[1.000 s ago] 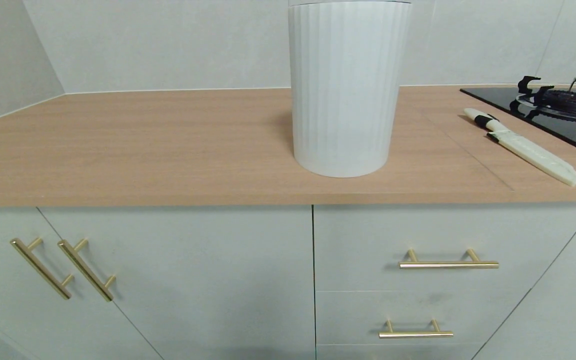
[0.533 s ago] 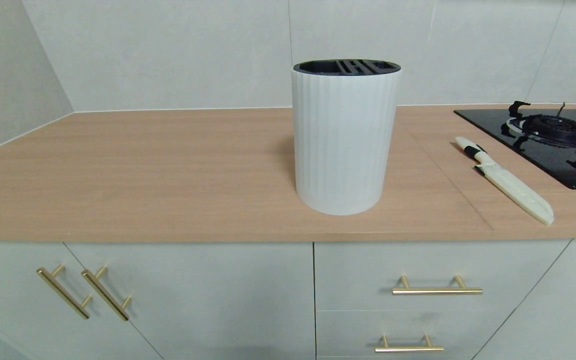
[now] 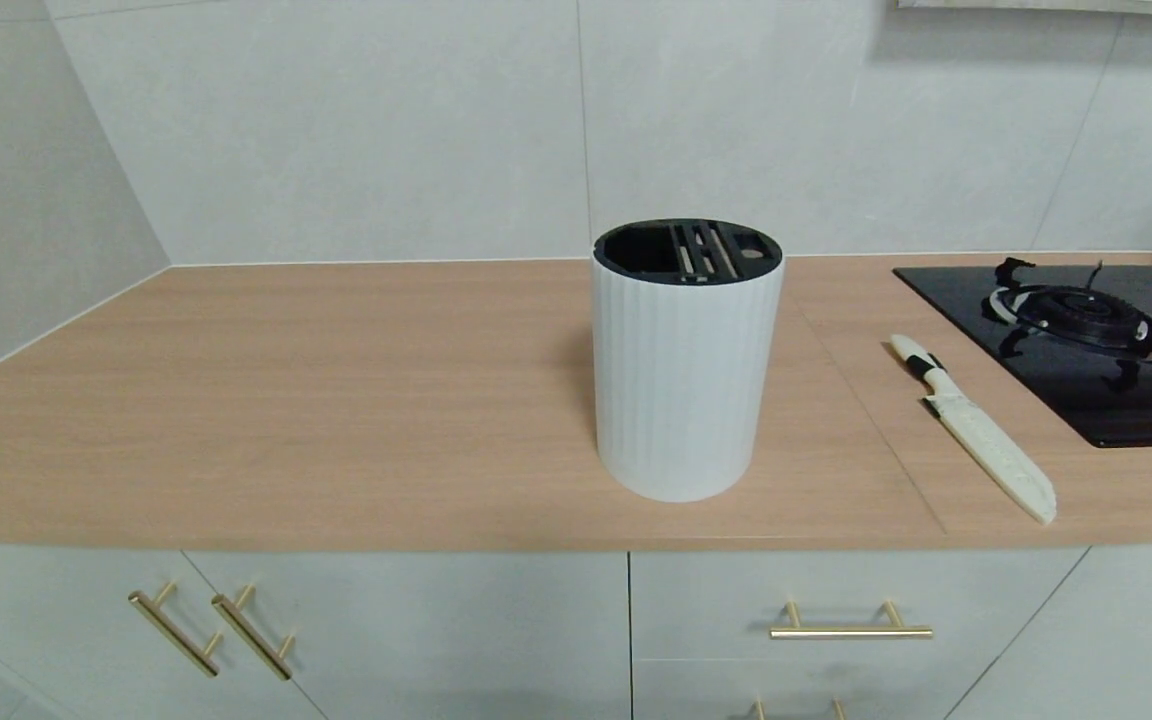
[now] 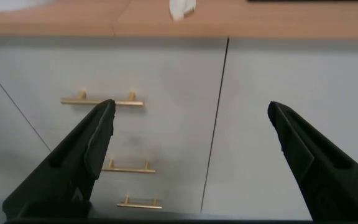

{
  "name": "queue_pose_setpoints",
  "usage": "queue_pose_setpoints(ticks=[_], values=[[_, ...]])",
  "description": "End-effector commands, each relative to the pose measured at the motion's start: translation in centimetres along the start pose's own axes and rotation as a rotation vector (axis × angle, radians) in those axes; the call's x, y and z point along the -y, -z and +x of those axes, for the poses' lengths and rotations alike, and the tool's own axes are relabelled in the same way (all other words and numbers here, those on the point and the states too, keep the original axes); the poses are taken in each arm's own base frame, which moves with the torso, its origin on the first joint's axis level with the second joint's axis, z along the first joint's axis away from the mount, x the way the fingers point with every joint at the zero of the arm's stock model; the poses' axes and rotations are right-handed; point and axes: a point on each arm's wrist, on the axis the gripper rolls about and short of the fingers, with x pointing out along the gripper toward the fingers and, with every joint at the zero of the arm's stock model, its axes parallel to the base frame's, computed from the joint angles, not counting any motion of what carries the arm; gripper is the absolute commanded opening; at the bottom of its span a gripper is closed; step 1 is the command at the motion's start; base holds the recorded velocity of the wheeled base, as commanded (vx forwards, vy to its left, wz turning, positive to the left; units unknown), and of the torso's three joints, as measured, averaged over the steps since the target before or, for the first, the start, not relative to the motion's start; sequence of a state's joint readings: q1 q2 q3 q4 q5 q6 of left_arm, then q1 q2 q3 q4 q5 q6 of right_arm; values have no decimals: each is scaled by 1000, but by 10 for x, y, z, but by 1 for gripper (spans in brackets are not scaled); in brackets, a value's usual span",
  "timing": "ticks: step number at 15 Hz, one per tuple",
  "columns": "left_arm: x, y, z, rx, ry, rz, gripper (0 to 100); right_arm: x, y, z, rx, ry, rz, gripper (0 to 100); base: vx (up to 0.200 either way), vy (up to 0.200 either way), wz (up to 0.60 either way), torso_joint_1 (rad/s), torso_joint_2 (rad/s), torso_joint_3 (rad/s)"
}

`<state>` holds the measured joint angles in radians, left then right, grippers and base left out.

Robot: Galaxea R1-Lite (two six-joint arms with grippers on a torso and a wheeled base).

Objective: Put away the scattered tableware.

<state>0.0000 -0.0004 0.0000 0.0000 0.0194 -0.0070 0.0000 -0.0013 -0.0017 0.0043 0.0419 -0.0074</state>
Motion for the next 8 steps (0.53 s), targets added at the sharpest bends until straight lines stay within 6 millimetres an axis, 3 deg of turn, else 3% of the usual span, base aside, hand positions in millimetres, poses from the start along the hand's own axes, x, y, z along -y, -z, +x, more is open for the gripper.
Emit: queue_pose_setpoints(ticks=[1,8], values=[[0,0,0,0,-1,-1,100,0,0,0,-2,-1,0,100,0,0,0,217,-496,-276],[0,0,0,0,-1,-1,100,0,0,0,-2,0,0,100,0,0,0,233,-514,-287]])
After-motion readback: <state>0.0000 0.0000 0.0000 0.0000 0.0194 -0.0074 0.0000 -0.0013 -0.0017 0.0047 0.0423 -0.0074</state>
